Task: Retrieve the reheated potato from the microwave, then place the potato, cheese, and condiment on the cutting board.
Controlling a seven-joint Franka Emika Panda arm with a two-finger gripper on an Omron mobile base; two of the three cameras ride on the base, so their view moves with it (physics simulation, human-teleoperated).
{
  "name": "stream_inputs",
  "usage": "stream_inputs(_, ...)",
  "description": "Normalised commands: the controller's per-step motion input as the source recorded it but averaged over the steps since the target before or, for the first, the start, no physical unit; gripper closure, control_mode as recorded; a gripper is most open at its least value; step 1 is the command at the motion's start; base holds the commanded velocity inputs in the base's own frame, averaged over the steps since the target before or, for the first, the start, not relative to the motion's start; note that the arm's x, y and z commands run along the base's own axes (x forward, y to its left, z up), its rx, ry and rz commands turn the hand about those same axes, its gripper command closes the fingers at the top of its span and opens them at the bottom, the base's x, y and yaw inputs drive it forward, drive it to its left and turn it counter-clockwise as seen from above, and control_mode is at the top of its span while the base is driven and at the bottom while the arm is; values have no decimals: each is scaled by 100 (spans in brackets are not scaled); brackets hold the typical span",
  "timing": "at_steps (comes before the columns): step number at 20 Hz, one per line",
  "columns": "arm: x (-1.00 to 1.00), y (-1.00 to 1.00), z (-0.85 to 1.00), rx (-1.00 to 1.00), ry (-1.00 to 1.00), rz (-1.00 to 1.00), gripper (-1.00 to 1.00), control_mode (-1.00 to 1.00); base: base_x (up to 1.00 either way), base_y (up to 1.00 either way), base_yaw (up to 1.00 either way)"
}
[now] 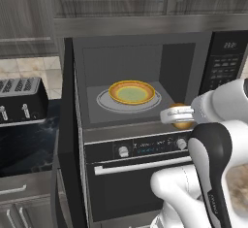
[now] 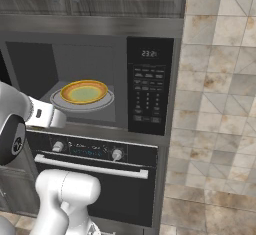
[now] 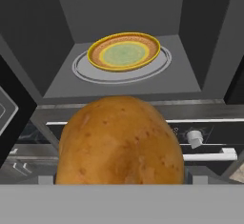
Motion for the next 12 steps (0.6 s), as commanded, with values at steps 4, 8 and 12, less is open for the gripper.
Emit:
stream_inputs(4, 0, 0, 0, 0, 0, 0, 100, -100, 0, 0, 0)
stream_inputs(8, 0, 0, 0, 0, 0, 0, 100, -100, 0, 0, 0)
stream_inputs(12, 0, 0, 0, 0, 0, 0, 100, -100, 0, 0, 0)
